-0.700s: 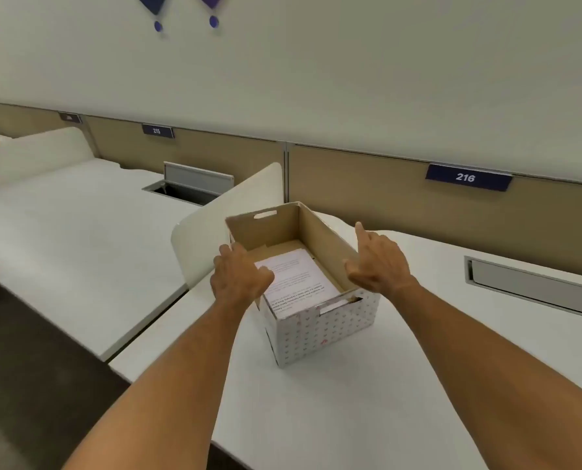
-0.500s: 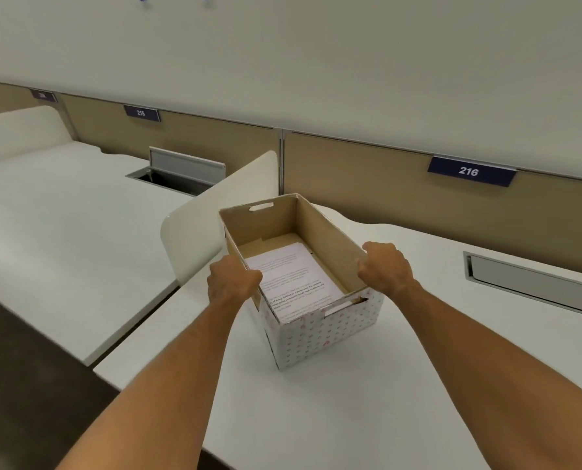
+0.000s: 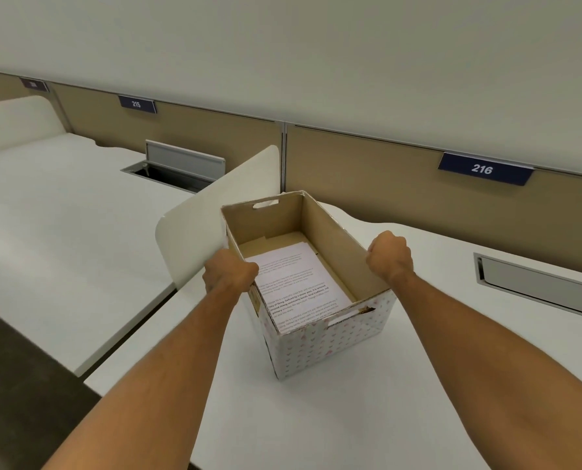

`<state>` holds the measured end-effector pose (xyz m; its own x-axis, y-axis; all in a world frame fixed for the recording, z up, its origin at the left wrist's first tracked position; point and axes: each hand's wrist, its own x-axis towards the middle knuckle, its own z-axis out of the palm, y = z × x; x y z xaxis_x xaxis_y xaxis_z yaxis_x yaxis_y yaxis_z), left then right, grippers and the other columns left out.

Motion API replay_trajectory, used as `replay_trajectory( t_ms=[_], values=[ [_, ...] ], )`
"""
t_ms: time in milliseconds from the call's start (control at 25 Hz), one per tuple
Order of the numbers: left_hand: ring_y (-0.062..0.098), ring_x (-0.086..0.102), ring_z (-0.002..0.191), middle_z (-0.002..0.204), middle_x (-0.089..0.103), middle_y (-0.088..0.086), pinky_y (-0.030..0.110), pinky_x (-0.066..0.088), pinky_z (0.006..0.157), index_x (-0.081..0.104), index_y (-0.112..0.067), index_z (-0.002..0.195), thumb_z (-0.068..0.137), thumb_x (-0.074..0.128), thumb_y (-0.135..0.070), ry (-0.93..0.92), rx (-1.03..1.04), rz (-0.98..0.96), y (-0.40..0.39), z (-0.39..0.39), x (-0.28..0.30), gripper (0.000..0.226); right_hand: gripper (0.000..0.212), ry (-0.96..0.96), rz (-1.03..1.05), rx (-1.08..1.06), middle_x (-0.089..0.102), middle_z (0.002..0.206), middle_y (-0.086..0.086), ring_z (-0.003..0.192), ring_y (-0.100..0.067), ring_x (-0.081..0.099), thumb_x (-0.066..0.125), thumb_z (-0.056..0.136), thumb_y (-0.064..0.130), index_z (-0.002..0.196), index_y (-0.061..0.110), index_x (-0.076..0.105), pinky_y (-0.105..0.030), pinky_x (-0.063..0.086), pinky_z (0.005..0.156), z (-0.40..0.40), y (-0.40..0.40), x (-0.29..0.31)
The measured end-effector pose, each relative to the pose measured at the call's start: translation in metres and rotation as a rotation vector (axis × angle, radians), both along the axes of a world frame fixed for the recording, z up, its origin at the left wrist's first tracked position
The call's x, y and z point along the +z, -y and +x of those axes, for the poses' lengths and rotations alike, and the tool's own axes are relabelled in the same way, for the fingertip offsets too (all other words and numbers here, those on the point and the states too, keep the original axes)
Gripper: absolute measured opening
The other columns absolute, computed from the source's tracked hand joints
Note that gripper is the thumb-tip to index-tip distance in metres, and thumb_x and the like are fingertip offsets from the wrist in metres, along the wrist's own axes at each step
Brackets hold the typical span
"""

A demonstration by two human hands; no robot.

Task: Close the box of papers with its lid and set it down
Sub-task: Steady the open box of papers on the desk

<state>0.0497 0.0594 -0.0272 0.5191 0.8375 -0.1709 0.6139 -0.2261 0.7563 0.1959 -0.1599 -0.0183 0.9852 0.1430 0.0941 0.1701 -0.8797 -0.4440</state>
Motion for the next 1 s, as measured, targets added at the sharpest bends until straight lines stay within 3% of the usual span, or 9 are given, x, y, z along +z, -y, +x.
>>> replay_trajectory(
  t_ms=[80,200,320,480,600,760,1000],
  values=[
    [0.027,0.073,0.068,0.083,0.071,0.011,0.037,0.062,0.07,0.065,-0.002,0.077,0.076,0.077,-0.013,-0.003,0.022,-0.057,-0.003,0.003,0.005,0.017,0.004,-0.055,0.035,-0.017,0.062,0.089,-0.014,0.09,-0.036,0.066,0.061,0.083,0.001,0.087,-0.001,0.062,-0.03,0.047,0.064,0.006,0.001,0.005],
    [0.027,0.074,0.067,0.089,0.072,0.013,0.037,0.063,0.072,0.062,-0.001,0.079,0.081,0.073,-0.01,0.008,0.015,-0.129,-0.004,0.007,0.012,0.015,0.012,-0.17,0.103,-0.033,0.065,0.083,-0.015,0.08,-0.032,0.069,0.068,0.076,-0.004,0.071,-0.001,0.058,-0.03,0.055,0.066,0.014,0.007,0.016],
    [0.026,0.073,0.064,0.088,0.073,0.014,0.033,0.062,0.07,0.066,0.001,0.085,0.081,0.072,-0.008,-0.001,0.005,-0.14,-0.003,0.008,0.015,0.012,0.016,-0.375,0.229,-0.039,0.073,0.088,-0.023,0.077,-0.033,0.075,0.075,0.077,-0.008,0.09,-0.011,0.069,-0.044,0.063,0.076,0.017,0.018,0.024],
    [0.026,0.071,0.061,0.08,0.072,0.015,0.035,0.062,0.071,0.067,0.002,0.083,0.078,0.073,-0.005,-0.018,-0.029,-0.088,0.006,0.012,0.018,0.01,0.014,-0.574,0.222,-0.02,0.071,0.083,-0.02,0.064,-0.025,0.07,0.072,0.08,-0.011,0.093,-0.012,0.069,-0.039,0.063,0.072,0.01,0.041,0.033],
    [0.026,0.07,0.058,0.072,0.07,0.013,0.035,0.062,0.067,0.065,-0.001,0.076,0.075,0.073,-0.005,-0.046,-0.071,-0.041,0.019,0.017,0.019,0.009,0.007,-0.579,0.214,-0.032,0.07,0.079,-0.019,0.062,-0.024,0.069,0.071,0.08,-0.012,0.086,-0.01,0.069,-0.038,0.063,0.071,0.004,0.062,0.038],
    [0.022,0.065,0.054,0.063,0.065,0.01,0.027,0.052,0.05,0.061,-0.004,0.065,0.07,0.072,-0.002,-0.079,-0.138,0.074,0.051,0.029,0.024,0.013,0.007,-0.502,0.234,-0.076,0.073,0.082,-0.022,0.068,-0.028,0.073,0.072,0.079,-0.01,0.076,-0.007,0.067,-0.042,0.063,0.076,-0.002,0.097,0.041],
    [0.028,0.068,0.07,0.076,0.066,0.013,0.031,0.049,0.053,0.059,-0.006,0.071,0.071,0.076,-0.008,-0.046,-0.34,0.184,0.124,0.052,0.041,0.017,0.004,-0.35,0.228,-0.22,0.074,0.085,-0.025,0.073,-0.03,0.076,0.075,0.077,-0.009,0.075,-0.009,0.071,-0.041,0.064,0.074,-0.018,0.182,0.05]
  ],
)
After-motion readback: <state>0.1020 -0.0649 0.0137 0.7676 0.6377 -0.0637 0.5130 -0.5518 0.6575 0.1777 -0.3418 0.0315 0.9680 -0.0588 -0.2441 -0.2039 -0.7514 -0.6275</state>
